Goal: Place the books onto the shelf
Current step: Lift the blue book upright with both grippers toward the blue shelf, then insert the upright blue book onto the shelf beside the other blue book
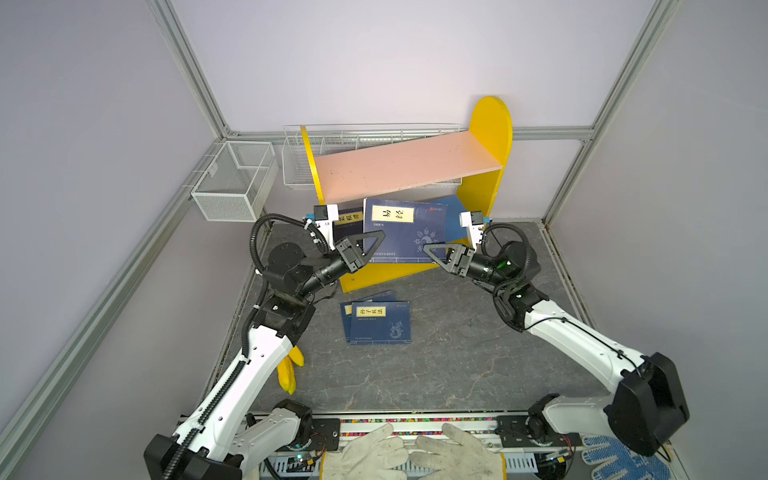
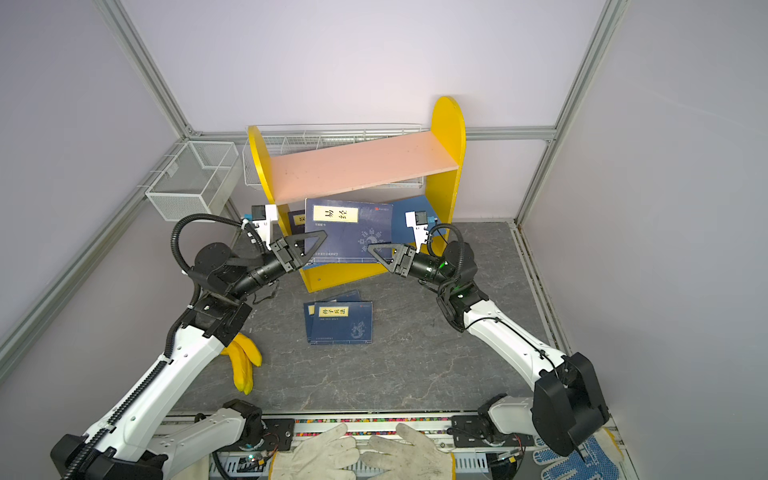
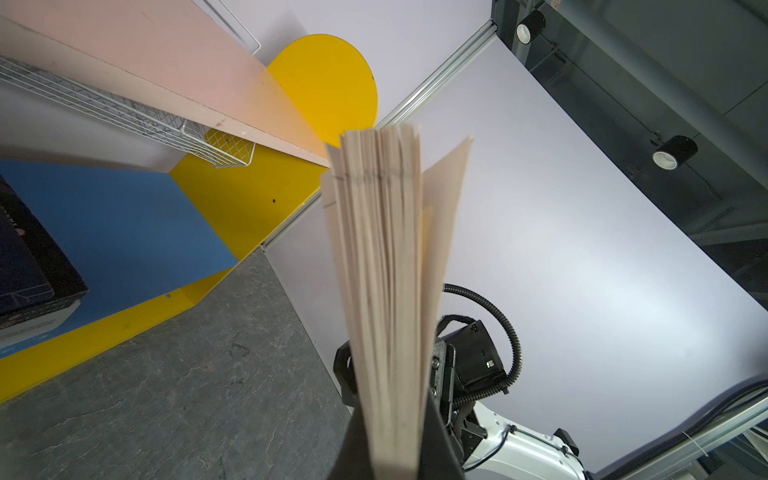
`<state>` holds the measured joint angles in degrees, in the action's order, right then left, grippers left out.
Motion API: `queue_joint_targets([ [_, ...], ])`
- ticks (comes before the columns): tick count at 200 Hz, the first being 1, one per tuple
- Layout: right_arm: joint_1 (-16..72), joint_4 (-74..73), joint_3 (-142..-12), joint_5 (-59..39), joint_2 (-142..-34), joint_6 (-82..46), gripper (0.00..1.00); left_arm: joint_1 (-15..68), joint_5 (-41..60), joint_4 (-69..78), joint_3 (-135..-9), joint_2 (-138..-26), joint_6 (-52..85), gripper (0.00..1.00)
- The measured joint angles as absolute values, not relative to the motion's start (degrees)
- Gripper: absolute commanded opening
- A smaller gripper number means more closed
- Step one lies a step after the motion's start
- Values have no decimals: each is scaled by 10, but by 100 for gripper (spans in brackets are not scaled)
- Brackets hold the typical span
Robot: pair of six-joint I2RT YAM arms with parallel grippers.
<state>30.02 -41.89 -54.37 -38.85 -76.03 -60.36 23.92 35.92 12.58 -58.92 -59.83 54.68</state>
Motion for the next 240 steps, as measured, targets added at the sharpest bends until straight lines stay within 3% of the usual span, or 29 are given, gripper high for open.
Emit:
queue_joint_targets([
  [32,300,-443,-543,-387,-761,-620,18,234,358,126,-589,-601,546,0],
  [41,300,-447,-544,-387,-761,-621,14,233,359,126,-589,-603,546,18],
  [54,298,-450,-544,-389,-763,-627,13,231,357,125,-589,-608,543,52],
  [62,297,-452,-545,-390,-767,-631,13,230,358,121,-589,-612,539,66],
  [74,295,-460,-546,-395,-780,-642,13,227,359,111,-589,-614,534,79],
  [88,289,-487,-552,-411,-811,-670,11,221,361,97,-589,-614,527,83],
  [118,273,-596,-583,-459,-905,-766,10,189,378,67,-588,-614,521,79],
  [161,257,-718,-621,-510,-995,-882,10,154,408,45,-582,-614,517,60],
  [209,257,-755,-646,-545,-998,-909,13,150,419,38,-581,-624,520,18],
  [240,256,-758,-652,-551,-1014,-914,21,150,414,29,-581,-630,510,6],
])
